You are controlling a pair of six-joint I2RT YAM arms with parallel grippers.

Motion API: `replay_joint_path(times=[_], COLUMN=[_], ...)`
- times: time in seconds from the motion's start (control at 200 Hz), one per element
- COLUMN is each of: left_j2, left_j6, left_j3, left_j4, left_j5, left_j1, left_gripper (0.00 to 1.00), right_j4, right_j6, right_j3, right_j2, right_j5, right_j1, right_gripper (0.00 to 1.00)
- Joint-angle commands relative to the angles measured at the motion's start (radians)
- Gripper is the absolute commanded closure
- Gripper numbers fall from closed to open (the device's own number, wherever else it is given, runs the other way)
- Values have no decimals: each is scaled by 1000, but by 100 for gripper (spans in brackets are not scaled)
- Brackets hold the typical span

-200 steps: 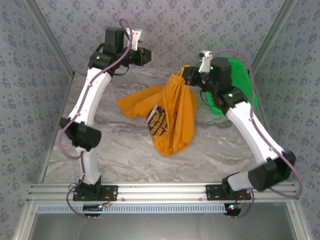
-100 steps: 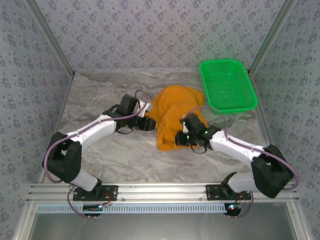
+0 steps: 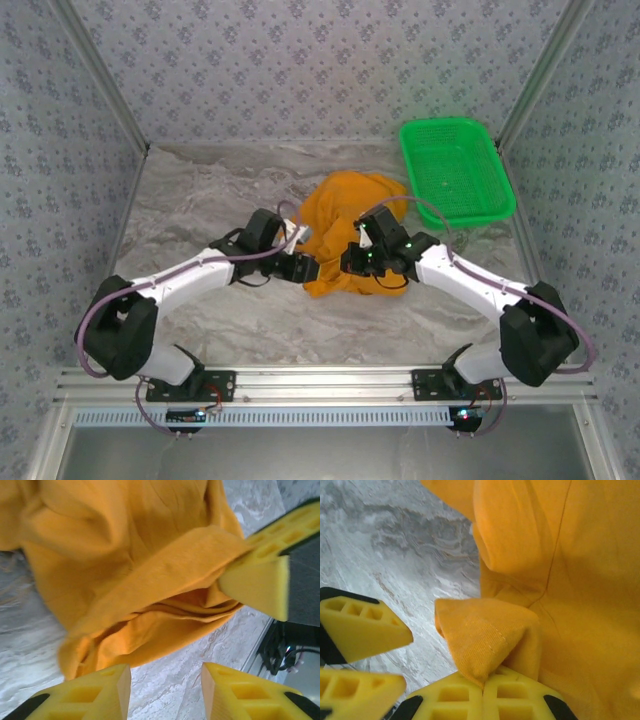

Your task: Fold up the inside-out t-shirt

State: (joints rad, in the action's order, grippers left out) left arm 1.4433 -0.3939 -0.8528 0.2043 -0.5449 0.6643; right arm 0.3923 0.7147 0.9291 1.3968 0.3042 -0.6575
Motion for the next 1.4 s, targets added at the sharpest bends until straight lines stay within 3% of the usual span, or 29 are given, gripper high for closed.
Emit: replay_joint_path(times=[0.0, 0.135, 0.35, 0.44, 0.505, 0.62, 0.695, 0.795, 0.939, 1.209, 1.284, 1.399], left_j2=[39, 55, 104, 95, 87, 31, 8, 43, 120, 164, 166, 170], left_j6=[23, 35, 98, 49, -38, -176, -246, -296, -308, -273, -270, -252], left_j3=[8, 20, 43, 67, 75, 131, 124, 90, 42, 13, 10, 0], left_j4=[-3, -17, -106, -168, -202, -294, -253, -209, -146, -94, -107, -152], left_j5=[163, 257, 202, 202, 125, 51, 52, -3, 58, 126, 110, 44], left_j1=[3, 6, 23, -1, -54, -109, -114, -106, -68, -36, -36, -34], left_gripper=[59, 57, 56, 55, 55, 54, 46, 45, 44, 43, 54, 95], right_j4=[60, 71, 53, 39, 25, 24, 19, 16, 114, 217, 247, 245], right_j6=[-15, -20, -23, -38, -57, -78, -115, -146, -257, -348, -373, -350], right_j3=[-11, -45, -55, -67, -87, -98, -95, -79, -19, 58, 95, 184], right_j2=[21, 16, 15, 16, 23, 84, 133, 142, 69, -22, -17, 21], right_j5=[48, 51, 67, 86, 90, 115, 153, 191, 133, 78, 24, -202], right_j1=[-14, -33, -46, -58, -83, -147, -172, -190, -174, 6, 30, 58], right_gripper=[100, 100, 100, 100, 100, 89, 83, 72, 51, 46, 46, 44])
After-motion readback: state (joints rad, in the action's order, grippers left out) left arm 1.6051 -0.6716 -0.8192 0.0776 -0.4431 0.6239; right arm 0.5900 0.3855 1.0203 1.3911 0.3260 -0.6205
